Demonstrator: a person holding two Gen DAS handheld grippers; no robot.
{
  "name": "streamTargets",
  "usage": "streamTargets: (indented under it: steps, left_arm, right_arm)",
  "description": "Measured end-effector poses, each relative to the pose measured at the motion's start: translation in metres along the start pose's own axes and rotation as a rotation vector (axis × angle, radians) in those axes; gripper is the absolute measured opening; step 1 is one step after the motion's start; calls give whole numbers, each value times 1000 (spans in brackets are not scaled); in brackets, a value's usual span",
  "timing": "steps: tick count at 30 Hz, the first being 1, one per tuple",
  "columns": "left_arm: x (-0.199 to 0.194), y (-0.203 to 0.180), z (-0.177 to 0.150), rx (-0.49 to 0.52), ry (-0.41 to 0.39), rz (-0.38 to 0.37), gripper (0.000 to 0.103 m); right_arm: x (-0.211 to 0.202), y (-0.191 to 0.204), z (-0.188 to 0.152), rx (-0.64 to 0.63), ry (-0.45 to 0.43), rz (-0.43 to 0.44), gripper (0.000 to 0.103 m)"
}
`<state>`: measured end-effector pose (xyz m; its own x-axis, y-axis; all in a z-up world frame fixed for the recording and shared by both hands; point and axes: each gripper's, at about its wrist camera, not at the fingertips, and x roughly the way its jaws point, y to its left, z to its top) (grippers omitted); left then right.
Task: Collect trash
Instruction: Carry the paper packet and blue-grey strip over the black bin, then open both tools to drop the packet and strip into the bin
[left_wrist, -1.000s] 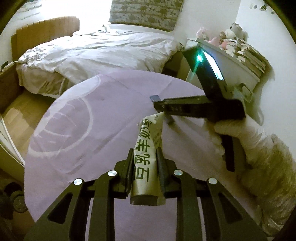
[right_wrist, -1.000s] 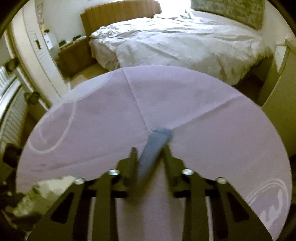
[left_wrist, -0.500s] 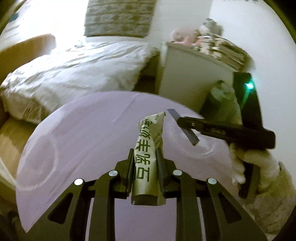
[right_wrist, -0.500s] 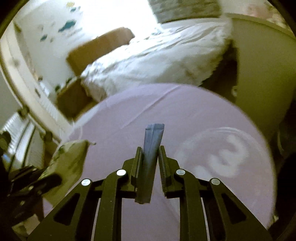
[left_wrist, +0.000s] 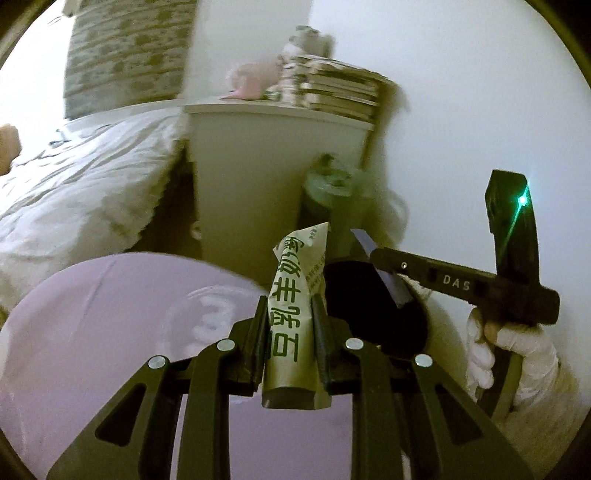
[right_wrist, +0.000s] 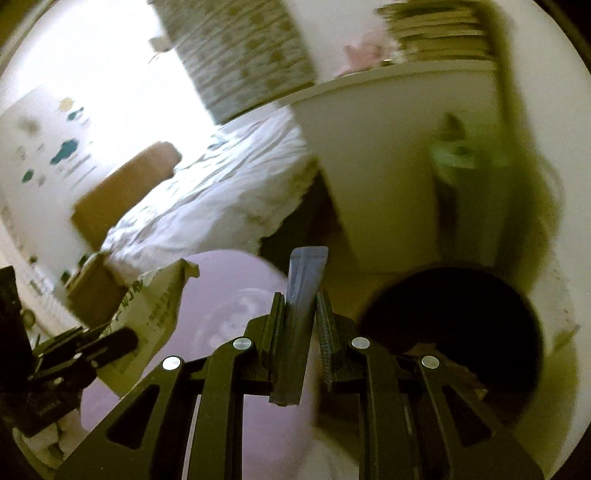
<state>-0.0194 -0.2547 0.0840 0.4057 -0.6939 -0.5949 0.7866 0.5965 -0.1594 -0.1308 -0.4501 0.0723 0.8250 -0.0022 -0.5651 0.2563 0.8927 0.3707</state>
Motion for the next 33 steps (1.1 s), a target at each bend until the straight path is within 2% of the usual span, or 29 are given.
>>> streamTargets:
  steps: [9,22,24,25,26,27,28,30,33]
  left_arm:
    - [53,-45,15,50,55,-90,23]
    - [98,-79,21,88,114,-133,23]
    - [103,-83,23,91,111,-139,25]
    - [106,-85,25,93,108,-143,27]
    - [107,-87,26,97,108,-149,29]
    - [108,-90,27,104,108,-151,40]
    - [108,-93,28,110,98,-142,62]
    - [102,-95,28,114,51,-119,84]
    - [91,-96,28,116,5,-115,93]
  right_arm:
    - [-9,-69,-16,101,9,-82,19]
    - [3,-113,-29,182,51,-141,19]
    - [4,-120,-30,194,61,-161,25]
    - [5,-123,-32,203,65,-171,34]
    - [5,-126,-32,210,63,-178,47]
    - [4,-129,-33,221,58,-191,52]
    - [3,-131,-34,227,57,-197,56]
    - [1,-133,-36,232,59,-206,60]
    - [-1,-133,-38,232,60,-208,61]
